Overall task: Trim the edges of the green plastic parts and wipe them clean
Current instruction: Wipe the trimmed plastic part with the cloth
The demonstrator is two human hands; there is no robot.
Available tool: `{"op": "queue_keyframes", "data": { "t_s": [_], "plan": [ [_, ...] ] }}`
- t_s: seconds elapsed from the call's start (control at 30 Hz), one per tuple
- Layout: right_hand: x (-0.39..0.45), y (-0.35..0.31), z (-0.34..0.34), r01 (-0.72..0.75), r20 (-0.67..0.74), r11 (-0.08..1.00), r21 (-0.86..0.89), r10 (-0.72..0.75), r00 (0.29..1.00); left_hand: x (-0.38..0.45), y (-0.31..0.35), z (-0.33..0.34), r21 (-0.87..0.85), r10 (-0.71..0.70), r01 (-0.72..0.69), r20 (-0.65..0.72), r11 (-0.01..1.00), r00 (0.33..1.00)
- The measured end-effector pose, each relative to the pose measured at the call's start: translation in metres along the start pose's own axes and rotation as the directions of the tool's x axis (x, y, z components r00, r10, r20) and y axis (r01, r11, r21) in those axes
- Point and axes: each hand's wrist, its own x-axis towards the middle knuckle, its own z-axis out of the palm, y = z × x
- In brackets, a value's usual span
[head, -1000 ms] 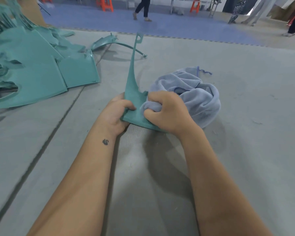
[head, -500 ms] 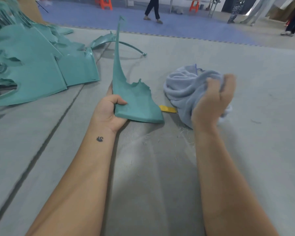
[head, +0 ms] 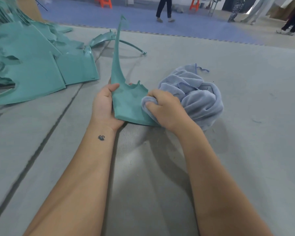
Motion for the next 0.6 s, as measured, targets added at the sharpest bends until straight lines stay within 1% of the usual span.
{"op": "queue_keyframes", "data": {
  "t_s": [0.03,0.1,0.2,0.3,0.4,0.5,0.53,0.57,0.6],
  "plan": [
    [0.0,-0.001,0.002,0.06,-0.033,0.998,-0.016,-0.06,0.998,0.0,-0.001,0.002,-0.015,-0.021,0.021,-0.001,1.0,1.0],
    [0.003,-0.005,0.008,0.151,-0.093,0.985,-0.078,-0.158,0.983,0.002,-0.005,0.001,-0.057,-0.017,0.017,0.006,0.998,1.0],
    [0.009,-0.014,0.022,0.201,-0.167,0.958,-0.203,-0.236,0.957,0.004,-0.007,0.003,-0.084,-0.018,0.02,0.027,0.996,0.999],
    [0.018,-0.024,0.032,0.176,-0.204,0.956,-0.236,-0.226,0.953,0.002,-0.009,0.005,-0.076,-0.028,0.03,0.024,0.997,0.999],
    [0.031,-0.035,0.039,0.143,-0.22,0.949,-0.282,-0.21,0.953,-0.002,-0.009,0.007,-0.099,-0.036,0.033,-0.033,0.995,0.999],
    [0.046,-0.049,0.043,0.124,-0.234,0.958,-0.259,-0.186,0.954,-0.001,-0.008,0.012,-0.197,-0.046,0.025,-0.103,0.98,0.994],
    [0.049,-0.052,0.044,0.116,-0.24,0.968,-0.222,-0.17,0.956,-0.002,-0.008,0.014,-0.184,-0.037,0.012,-0.133,0.983,0.99],
    [0.052,-0.054,0.044,0.108,-0.246,0.977,-0.185,-0.153,0.957,-0.002,-0.007,0.013,-0.124,-0.029,0.01,-0.153,0.992,0.988],
    [0.053,-0.055,0.045,0.101,-0.249,0.981,-0.163,-0.14,0.958,-0.001,-0.008,0.012,-0.028,-0.039,0.034,-0.187,0.999,0.982]
  ]
}}
